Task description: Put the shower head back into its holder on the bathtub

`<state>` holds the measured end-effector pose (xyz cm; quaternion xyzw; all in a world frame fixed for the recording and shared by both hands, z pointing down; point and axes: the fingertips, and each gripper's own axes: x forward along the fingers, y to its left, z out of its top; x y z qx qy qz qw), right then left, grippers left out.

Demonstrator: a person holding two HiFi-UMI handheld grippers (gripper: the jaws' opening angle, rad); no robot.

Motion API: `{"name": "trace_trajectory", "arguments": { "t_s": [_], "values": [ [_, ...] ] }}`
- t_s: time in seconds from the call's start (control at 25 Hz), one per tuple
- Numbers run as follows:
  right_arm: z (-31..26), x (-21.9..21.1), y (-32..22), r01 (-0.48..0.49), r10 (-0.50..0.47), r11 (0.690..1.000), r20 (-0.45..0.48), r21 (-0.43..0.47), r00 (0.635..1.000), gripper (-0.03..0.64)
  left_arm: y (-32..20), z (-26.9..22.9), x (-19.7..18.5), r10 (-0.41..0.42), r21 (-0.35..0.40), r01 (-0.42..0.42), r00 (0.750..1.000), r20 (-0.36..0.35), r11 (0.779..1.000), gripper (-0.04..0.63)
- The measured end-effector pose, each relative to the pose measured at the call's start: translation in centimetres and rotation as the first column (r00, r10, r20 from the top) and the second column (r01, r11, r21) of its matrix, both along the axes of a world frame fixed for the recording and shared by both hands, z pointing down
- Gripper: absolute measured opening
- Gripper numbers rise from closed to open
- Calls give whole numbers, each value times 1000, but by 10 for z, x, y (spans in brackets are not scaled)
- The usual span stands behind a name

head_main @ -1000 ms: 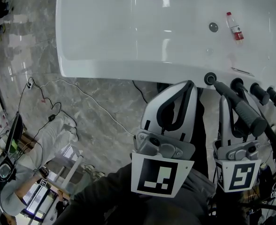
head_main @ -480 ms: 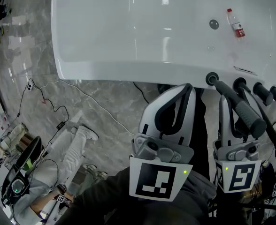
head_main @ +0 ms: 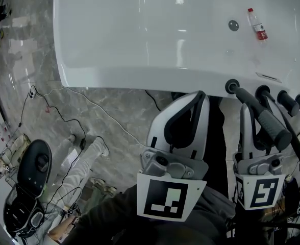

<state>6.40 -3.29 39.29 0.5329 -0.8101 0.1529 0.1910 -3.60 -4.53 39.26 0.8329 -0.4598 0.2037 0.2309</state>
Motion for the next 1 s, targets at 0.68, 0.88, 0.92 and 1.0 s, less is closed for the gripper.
{"name": "trace_trajectory", "arguments": {
  "t_s": [0.68, 0.88, 0.92, 1.0],
  "values": [
    [19, 0, 5, -7, 7, 1000, -6, -9, 1000, 143, 12, 17, -3, 6, -31, -6, 1000, 6, 1000, 3],
    [24, 0, 5, -10, 10, 1000, -7, -15, 1000, 143, 13, 20, -5, 5, -37, -4, 1000, 9, 999, 3],
    [26, 0, 5, -11, 11, 1000, -7, -17, 1000, 143, 13, 21, -5, 4, -39, -4, 1000, 10, 999, 3],
    [28, 0, 5, -13, 13, 1000, -7, -21, 1000, 143, 13, 24, -6, 4, -43, -3, 1000, 11, 999, 3]
  ]
}}
